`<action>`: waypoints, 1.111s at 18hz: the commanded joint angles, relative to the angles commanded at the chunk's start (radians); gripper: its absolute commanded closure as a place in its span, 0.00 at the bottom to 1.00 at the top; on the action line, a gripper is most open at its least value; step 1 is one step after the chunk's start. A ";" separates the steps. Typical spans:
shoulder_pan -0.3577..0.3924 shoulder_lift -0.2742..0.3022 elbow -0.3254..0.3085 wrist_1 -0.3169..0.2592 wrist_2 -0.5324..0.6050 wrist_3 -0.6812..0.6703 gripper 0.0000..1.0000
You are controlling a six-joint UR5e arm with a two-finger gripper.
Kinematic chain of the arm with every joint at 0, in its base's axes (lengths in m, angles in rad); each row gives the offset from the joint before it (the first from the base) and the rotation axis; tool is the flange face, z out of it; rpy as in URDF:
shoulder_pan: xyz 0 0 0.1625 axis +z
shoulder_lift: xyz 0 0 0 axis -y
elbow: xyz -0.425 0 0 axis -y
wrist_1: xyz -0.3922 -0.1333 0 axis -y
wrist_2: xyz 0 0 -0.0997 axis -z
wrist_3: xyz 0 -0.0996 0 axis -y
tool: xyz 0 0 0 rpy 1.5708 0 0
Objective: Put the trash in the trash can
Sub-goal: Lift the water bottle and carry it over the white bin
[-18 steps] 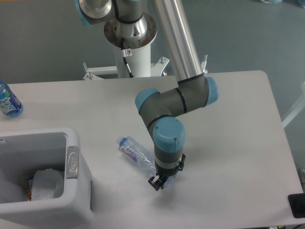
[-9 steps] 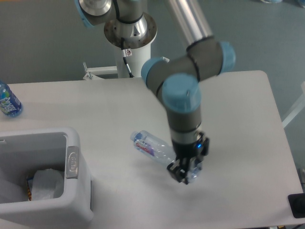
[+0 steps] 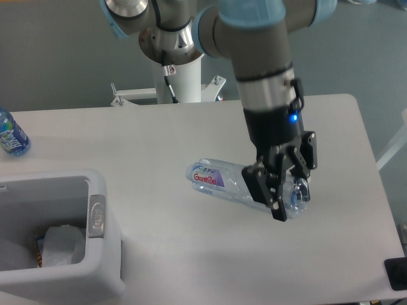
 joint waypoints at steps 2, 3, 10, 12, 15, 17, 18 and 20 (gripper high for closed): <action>-0.009 0.003 0.000 0.006 0.000 -0.002 0.50; -0.009 0.006 -0.001 0.009 -0.002 -0.002 0.50; -0.012 0.017 0.003 0.012 -0.060 -0.011 0.50; -0.023 0.021 0.005 0.012 -0.072 -0.012 0.50; -0.064 0.018 0.006 0.026 -0.092 -0.012 0.50; -0.080 0.017 0.006 0.048 -0.127 -0.014 0.50; -0.087 0.015 0.006 0.049 -0.144 -0.014 0.50; -0.116 0.012 0.008 0.051 -0.163 -0.012 0.50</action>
